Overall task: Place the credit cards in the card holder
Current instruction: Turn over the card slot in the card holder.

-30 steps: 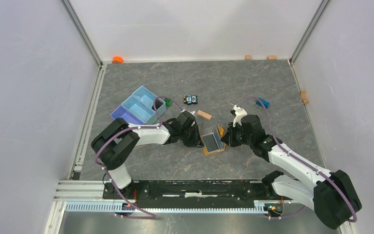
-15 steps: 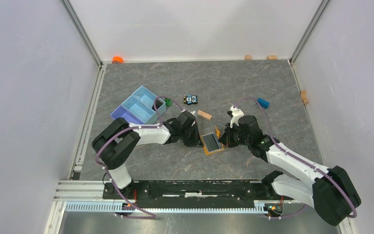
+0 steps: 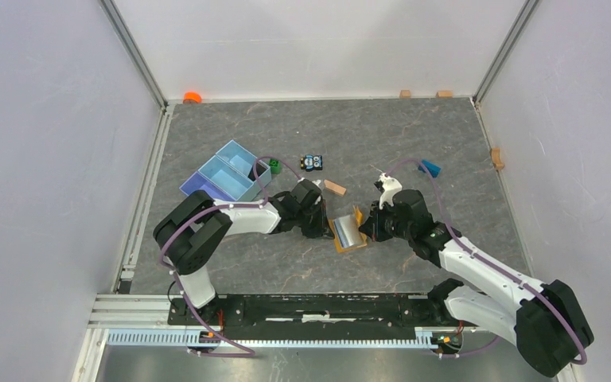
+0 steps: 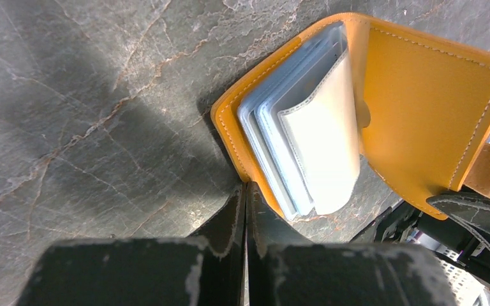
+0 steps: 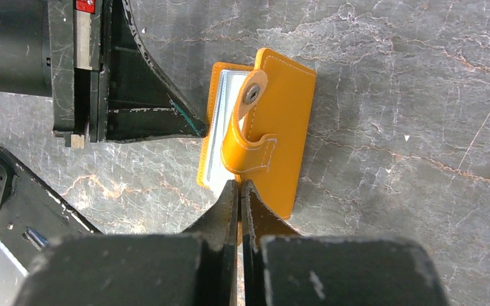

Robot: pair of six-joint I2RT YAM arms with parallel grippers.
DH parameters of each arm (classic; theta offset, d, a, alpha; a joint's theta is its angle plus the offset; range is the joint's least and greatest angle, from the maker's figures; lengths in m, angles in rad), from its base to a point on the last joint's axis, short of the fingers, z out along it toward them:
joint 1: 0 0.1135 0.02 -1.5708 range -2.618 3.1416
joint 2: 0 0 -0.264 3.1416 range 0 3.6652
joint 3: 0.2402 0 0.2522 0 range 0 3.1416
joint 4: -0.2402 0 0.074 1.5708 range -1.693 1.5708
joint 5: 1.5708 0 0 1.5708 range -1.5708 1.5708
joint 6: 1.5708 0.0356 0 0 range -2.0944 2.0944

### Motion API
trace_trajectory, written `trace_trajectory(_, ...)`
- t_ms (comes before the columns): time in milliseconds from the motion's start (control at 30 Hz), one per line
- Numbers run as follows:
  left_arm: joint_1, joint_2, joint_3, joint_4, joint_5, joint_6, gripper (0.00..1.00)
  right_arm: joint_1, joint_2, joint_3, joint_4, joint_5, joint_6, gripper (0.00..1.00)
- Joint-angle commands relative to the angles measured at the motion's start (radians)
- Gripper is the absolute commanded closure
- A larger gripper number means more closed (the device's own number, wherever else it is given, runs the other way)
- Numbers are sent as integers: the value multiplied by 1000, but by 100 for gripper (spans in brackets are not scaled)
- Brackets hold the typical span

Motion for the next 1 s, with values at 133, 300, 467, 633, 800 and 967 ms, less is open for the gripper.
trace_trajectory(133, 10, 37, -26, -80, -82, 57, 98, 2, 13, -22, -52, 191, -49, 100)
trace_trajectory(300, 16, 19, -44, -72, -99, 57, 98, -1, 33, -25, -135, 450, -66, 97)
trace_trajectory(467, 19, 4, -55, -62, -103, 62, 98, -26, 74, -12, -155, 473, -87, 81)
trace_trajectory(633, 21, -31, -70, -27, -92, 74, 98, -29, 37, 46, -183, 419, -130, 52)
trace_trajectory(800, 23, -41, -75, 19, -58, 83, 98, -29, -75, 113, -186, 266, -169, 36)
trace_trajectory(967, 24, -40, -78, 36, -43, 80, 98, -17, -129, 134, -145, 116, -178, 27)
